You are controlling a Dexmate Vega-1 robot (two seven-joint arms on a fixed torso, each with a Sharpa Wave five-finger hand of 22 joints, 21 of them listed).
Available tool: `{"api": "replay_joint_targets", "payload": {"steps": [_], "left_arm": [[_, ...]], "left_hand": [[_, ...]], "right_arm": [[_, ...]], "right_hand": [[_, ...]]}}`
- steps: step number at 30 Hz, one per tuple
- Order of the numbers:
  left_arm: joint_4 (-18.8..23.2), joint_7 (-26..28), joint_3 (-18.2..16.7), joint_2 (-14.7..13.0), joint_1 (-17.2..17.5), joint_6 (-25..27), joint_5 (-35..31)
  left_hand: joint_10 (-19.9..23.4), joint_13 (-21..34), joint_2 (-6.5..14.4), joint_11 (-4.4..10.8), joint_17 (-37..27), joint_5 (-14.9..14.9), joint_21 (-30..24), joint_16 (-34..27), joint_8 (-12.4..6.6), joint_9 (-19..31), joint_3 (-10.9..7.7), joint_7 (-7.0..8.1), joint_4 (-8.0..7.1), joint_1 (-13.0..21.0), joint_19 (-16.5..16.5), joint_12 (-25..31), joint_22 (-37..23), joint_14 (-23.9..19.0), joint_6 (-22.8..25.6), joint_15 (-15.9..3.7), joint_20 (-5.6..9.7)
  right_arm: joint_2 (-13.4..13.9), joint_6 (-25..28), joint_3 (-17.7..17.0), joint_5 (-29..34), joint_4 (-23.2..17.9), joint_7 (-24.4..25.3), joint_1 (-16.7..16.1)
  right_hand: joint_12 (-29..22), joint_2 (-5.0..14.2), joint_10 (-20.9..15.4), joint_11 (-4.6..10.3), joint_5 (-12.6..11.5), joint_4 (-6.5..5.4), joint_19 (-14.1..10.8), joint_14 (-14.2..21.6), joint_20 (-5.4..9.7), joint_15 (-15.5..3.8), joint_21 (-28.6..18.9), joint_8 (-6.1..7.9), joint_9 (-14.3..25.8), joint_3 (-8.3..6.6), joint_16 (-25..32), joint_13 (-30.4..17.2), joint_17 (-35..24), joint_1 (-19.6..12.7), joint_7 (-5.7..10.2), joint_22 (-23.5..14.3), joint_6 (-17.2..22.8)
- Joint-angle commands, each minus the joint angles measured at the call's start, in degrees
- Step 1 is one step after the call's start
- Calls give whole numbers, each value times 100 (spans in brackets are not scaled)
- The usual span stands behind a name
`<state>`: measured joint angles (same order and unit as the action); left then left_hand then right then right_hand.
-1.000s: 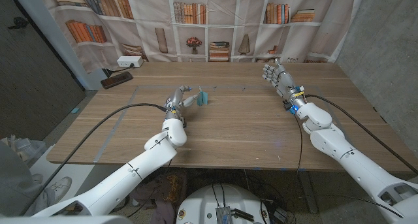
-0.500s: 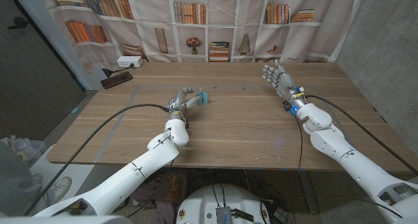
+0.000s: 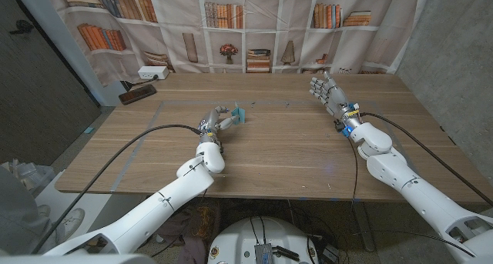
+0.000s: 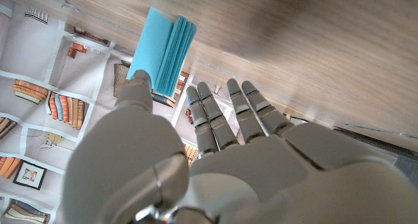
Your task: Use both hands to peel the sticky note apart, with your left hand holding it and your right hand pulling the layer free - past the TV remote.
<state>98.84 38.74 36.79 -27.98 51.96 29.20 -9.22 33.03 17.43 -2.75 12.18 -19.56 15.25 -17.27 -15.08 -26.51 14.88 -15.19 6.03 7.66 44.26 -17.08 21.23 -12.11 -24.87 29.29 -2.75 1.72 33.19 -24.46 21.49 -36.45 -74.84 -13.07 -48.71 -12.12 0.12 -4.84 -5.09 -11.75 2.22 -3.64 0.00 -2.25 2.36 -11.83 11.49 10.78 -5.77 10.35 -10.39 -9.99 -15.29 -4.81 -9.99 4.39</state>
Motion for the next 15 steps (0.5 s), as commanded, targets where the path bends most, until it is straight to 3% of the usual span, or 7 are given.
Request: {"api": "replay_joint_targets", "payload": {"steps": [1,6,9,15], "left_arm": [[-20,183,-50,70,38,94,31],[-119,385,-44,132,48,-31,-30],[-202,497,-92,205,83,-228,28],[-191,524,-57,200,84,-152,-24]], "left_hand": [[64,29,29,-5,-25,-15,-16,-67,-26,-4,0,5,-31,25,-24,31,-24,-73,53,-813,-50],[190,36,184,3,-46,-1,-65,-72,-78,-53,-137,48,44,291,-127,63,-27,-134,206,-873,-49],[359,40,196,-12,-61,-30,-100,-108,-151,-90,-156,78,45,351,-195,115,-28,-274,395,-903,-29],[504,41,178,1,-70,-62,-140,-131,-209,-132,-160,81,43,392,-275,154,-29,-409,549,-926,-6]], "right_arm": [[8,-26,-13,-42,32,-47,-23],[25,-30,-15,-49,38,-82,-25],[36,-37,-23,-58,20,-94,-34],[74,-78,-21,-56,-4,-167,-58]], "right_hand": [[6,-2,-10,10,28,31,1,-10,-18,-3,21,-7,20,-7,5,-16,-14,-43,-10,-30,31],[7,0,-11,19,29,34,0,-13,-17,1,24,-6,19,-5,5,-16,-14,-42,-9,-30,38],[6,0,-13,17,29,35,0,-10,-17,2,25,-5,19,-3,7,-16,-14,-42,-12,-30,42],[9,5,-6,19,29,38,3,-13,-24,0,29,-6,20,-2,6,-16,-14,-42,-7,-30,43]]}}
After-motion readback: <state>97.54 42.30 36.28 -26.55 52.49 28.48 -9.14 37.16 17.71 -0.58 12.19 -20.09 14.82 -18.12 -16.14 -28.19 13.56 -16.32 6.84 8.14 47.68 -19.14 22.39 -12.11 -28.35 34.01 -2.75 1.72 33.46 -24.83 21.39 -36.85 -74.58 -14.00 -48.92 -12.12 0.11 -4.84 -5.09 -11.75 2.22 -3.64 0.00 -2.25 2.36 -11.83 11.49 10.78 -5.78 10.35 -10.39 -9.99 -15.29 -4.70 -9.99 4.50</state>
